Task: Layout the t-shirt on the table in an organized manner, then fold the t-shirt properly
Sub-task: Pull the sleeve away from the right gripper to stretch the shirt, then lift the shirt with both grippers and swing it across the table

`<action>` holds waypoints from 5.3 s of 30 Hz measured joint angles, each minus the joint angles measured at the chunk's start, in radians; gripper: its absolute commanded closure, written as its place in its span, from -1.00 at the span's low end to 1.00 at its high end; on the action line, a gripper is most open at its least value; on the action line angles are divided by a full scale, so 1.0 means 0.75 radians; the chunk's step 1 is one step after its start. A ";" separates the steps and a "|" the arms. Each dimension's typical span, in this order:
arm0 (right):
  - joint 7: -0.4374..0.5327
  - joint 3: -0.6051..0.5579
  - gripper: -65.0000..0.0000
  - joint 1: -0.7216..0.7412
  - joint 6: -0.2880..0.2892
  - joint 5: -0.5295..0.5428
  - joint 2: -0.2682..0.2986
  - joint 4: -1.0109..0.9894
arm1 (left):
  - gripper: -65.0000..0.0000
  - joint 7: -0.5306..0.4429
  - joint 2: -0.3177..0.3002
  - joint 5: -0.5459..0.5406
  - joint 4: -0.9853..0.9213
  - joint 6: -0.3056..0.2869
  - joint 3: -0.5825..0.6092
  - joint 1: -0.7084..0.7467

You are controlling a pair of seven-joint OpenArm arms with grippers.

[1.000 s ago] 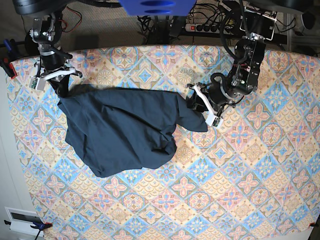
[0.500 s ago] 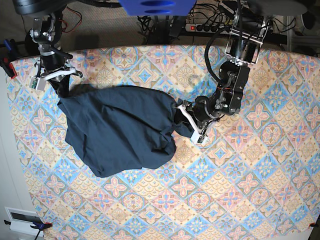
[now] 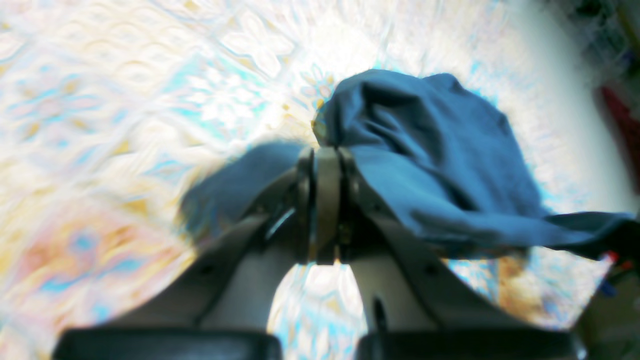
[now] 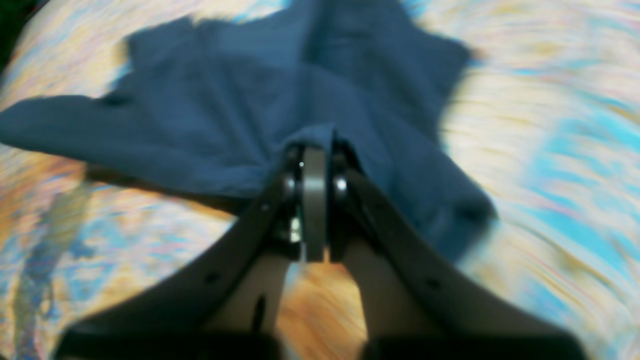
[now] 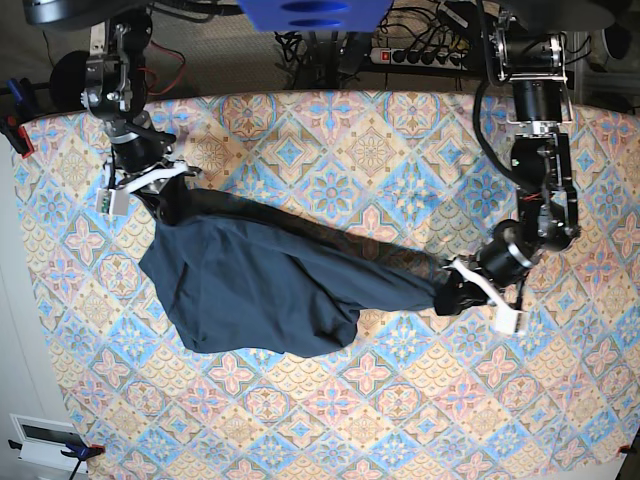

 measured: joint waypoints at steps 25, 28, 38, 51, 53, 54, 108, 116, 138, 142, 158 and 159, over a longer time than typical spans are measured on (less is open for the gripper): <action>0.016 -0.297 1.00 0.625 0.006 -0.210 0.004 -0.356 | 0.62 0.018 -0.190 0.122 0.157 -0.002 -0.008 0.266; 0.026 -0.246 1.00 0.588 -0.002 -0.214 0.063 -0.353 | 0.36 0.020 -0.137 0.321 0.160 -0.004 0.146 0.233; 0.075 -0.189 1.00 0.544 -0.011 -0.223 0.138 -0.281 | 0.23 -0.068 0.048 0.451 -0.093 0.012 0.199 0.197; 0.075 -0.149 1.00 0.542 -0.001 -0.211 0.129 -0.273 | 0.23 -0.123 -0.046 0.633 -0.047 0.012 0.149 0.185; 0.076 -0.124 1.00 0.524 -0.003 -0.213 0.132 -0.251 | 0.23 -0.134 -0.092 0.727 -0.008 0.002 0.229 0.180; 0.081 -0.116 1.00 0.510 -0.001 -0.211 0.133 -0.242 | 0.23 -0.165 -0.102 0.764 0.001 0.001 0.279 0.179; 0.087 -0.097 1.00 0.497 0.002 -0.062 0.129 -0.242 | 0.51 -0.163 -0.043 1.049 0.027 -0.007 0.158 -0.118; 0.079 -0.098 1.00 0.497 -0.004 -0.063 0.130 -0.242 | 0.29 -0.183 -0.048 1.036 -0.202 -0.008 0.396 -0.142; 0.075 -0.094 1.00 0.497 -0.007 -0.063 0.128 -0.242 | 0.43 -0.616 0.126 1.034 -0.989 0.003 0.549 -0.451; 0.076 -0.094 1.00 0.497 -0.007 -0.064 0.128 -0.235 | 1.00 -0.685 0.129 1.041 -1.037 0.002 0.604 -0.502; 0.075 -0.090 1.00 0.508 -0.004 -0.064 0.130 -0.231 | 1.00 -0.424 0.072 1.038 -0.379 0.039 0.190 -0.544; 0.077 -0.090 1.00 0.511 -0.003 -0.063 0.129 -0.238 | 1.00 -0.407 0.066 1.022 -0.330 0.031 0.163 -0.544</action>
